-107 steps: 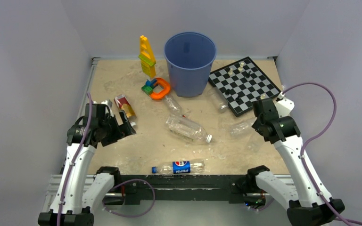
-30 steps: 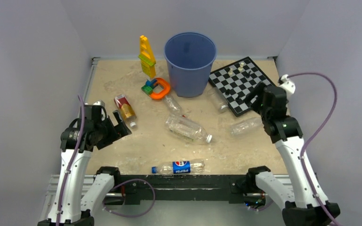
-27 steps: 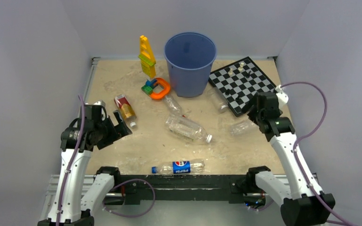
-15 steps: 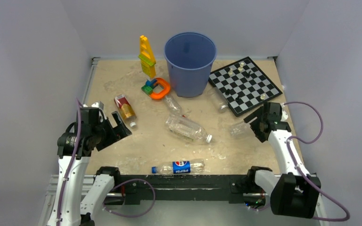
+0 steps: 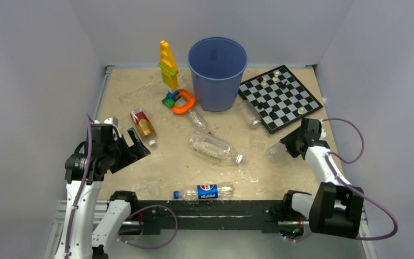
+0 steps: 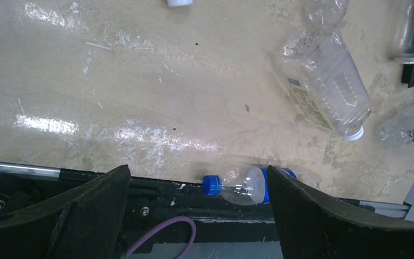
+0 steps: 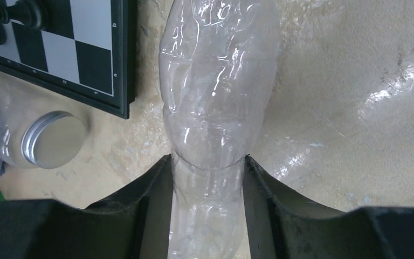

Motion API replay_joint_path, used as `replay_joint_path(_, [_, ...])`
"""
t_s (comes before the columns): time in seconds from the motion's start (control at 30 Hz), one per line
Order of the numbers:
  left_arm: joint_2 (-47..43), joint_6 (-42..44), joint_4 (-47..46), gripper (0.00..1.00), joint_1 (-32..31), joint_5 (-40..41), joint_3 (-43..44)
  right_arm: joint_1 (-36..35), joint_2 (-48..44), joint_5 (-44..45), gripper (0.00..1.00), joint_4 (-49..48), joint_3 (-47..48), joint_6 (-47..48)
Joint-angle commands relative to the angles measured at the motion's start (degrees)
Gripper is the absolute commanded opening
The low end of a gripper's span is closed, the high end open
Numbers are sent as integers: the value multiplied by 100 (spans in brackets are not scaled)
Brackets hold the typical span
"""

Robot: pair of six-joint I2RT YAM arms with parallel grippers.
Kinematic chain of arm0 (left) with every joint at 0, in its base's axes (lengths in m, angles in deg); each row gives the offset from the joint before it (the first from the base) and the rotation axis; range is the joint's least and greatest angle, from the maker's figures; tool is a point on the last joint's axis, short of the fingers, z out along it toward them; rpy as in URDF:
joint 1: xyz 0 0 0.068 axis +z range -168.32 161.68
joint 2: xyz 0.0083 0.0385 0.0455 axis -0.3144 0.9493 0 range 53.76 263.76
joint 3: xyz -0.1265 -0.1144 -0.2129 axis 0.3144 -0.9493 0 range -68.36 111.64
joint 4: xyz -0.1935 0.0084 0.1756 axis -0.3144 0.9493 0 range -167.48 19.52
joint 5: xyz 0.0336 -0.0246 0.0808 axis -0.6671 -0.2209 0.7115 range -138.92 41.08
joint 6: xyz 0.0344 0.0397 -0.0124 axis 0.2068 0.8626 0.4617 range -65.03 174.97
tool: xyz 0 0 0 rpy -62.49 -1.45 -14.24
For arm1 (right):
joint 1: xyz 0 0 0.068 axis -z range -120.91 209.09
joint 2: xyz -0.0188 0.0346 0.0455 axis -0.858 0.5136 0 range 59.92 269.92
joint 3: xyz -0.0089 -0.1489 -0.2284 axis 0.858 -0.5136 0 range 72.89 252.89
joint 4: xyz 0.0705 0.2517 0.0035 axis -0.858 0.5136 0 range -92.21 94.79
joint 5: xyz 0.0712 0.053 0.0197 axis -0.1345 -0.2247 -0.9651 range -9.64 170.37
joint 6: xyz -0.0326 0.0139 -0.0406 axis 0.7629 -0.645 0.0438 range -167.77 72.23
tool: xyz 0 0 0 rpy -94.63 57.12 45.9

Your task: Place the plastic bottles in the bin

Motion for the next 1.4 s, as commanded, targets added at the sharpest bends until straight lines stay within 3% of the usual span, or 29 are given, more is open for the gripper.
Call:
replay_joint_path(0.0, [-3, -8, -53, 100, -15, 160, 77, 31, -687, 82, 37, 68, -23, 190])
replay_joint_path(0.1, [57, -15, -66, 100, -14, 151, 129, 33, -1318, 106, 27, 617, 426, 334])
replay_joint_path(0.2, [61, -13, -77, 100, -14, 129, 153, 33, -1979, 142, 25, 1018, 1271, 577])
replay_joint_path(0.4, [60, -34, -152, 99, -13, 91, 108, -17, -2270, -581, 25, 212, 3149, 1089])
replay_joint_path(0.5, [75, -89, -252, 99, -14, 6, 15, -377, -1702, -547, 24, -477, 3946, 1153])
replay_joint_path(0.67, [136, -334, -380, 99, -18, -164, -49, -1783, -704, 511, 23, -1641, 5038, 1478])
replay_joint_path(0.83, [216, -410, -445, 99, -14, -219, 16, -2845, 942, 1171, 23, -1833, 6521, 1795])
replay_joint_path(1.03, [230, -373, -233, 99, -9, -65, 180, -3453, 2573, 1642, 28, -2353, 7366, 2096])
replay_joint_path(1.1, [236, -377, -164, 99, -11, -66, 262, -3557, 3176, 1660, 33, -2249, 7667, 2145])
replay_joint_path(1.2, [249, -373, -105, 99, -12, -45, 343, -3684, 3772, 1689, 64, -1739, 8152, 2314])
replay_joint_path(1.37, [260, -343, -74, 99, -12, -18, 326, -3730, 3255, 1754, 88, -1625, 7793, 2638])
